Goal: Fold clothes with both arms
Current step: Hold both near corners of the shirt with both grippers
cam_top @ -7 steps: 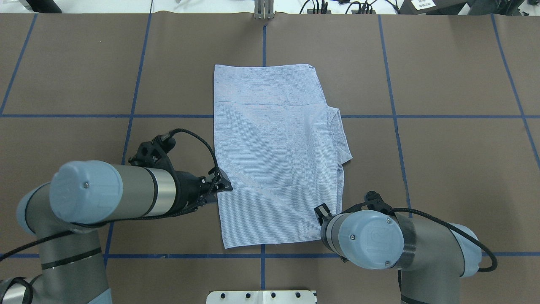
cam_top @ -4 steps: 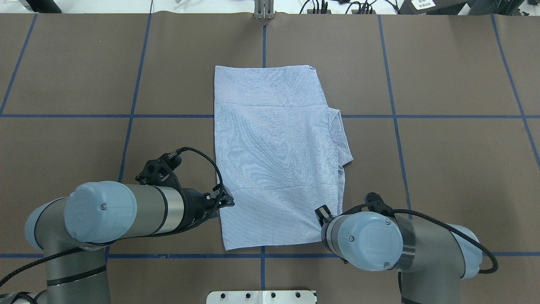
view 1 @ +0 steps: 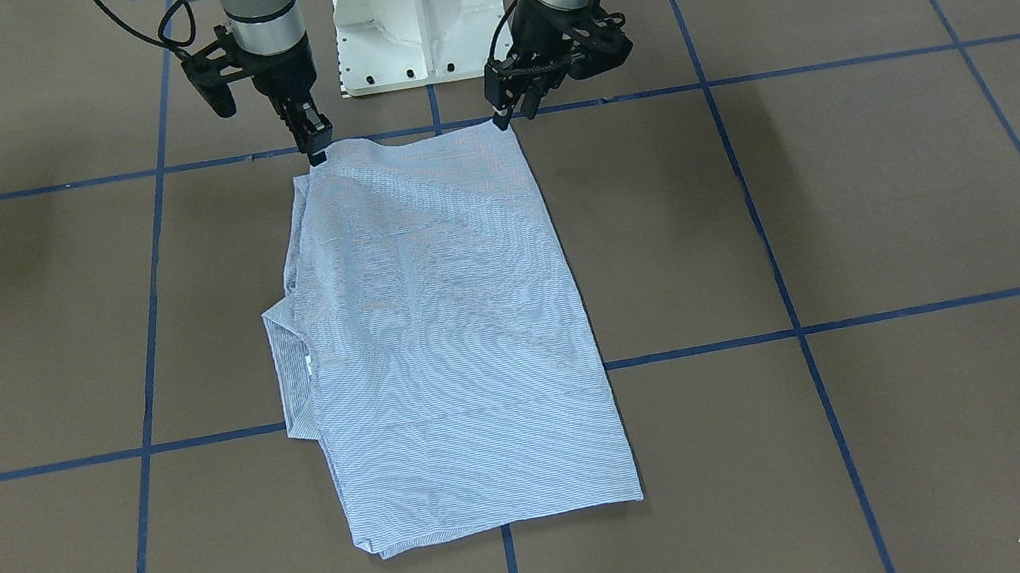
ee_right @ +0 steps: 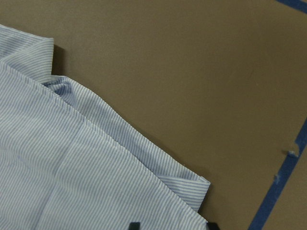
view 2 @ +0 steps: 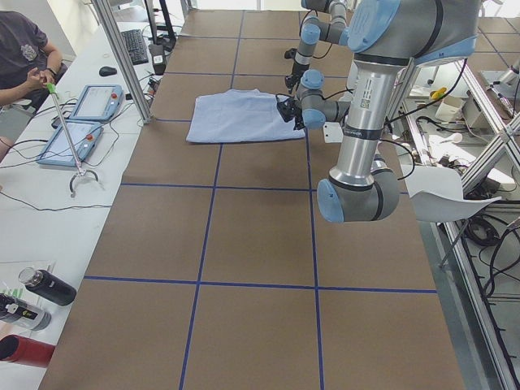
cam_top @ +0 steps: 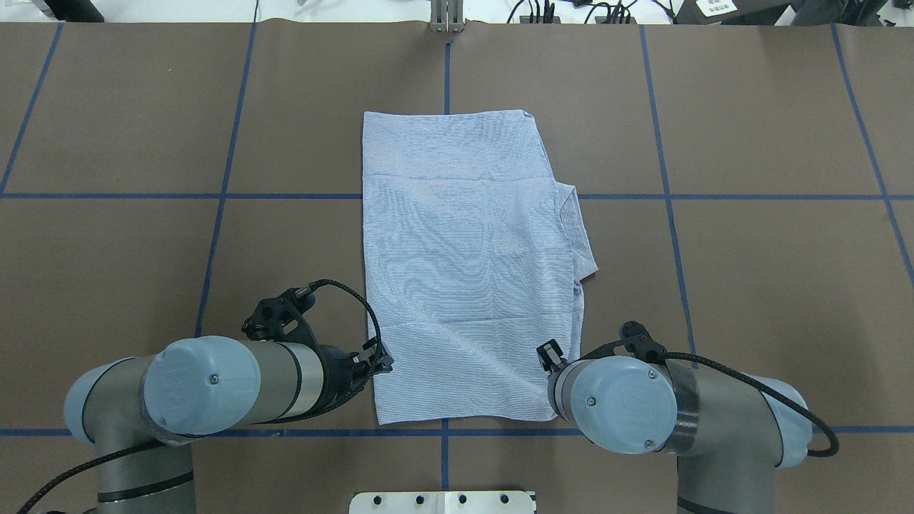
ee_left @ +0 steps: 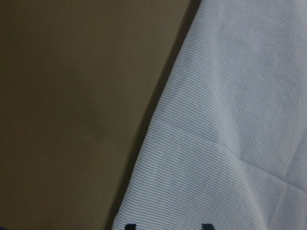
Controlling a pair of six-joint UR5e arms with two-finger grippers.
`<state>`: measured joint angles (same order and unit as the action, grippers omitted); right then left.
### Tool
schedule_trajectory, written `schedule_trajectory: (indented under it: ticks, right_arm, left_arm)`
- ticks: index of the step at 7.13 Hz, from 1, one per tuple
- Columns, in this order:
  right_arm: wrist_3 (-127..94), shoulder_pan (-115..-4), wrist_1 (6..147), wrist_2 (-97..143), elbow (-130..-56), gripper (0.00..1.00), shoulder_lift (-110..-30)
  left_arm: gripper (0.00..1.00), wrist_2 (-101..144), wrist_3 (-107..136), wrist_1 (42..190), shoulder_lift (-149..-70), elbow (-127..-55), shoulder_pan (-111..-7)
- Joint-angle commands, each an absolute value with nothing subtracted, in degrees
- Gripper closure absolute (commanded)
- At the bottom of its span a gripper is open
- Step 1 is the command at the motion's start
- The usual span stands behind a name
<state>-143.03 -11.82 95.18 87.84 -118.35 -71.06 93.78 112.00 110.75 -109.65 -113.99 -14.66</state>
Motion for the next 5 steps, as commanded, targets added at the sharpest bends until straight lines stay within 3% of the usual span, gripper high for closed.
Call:
schedule_trajectory:
  ticks: [1, 5]
  right_arm:
    - [-142.91, -11.34, 95.10, 86.49, -116.29, 0.00, -70.75]
    - [-142.74, -9.15, 95.27, 86.57, -114.88, 0.00, -70.14]
  left_arm:
    - [0.45, 93.78, 111.97, 110.74, -109.69, -113.99, -14.59]
    - [0.45, 93.78, 111.97, 110.48, -109.60, -113.99, -14.59]
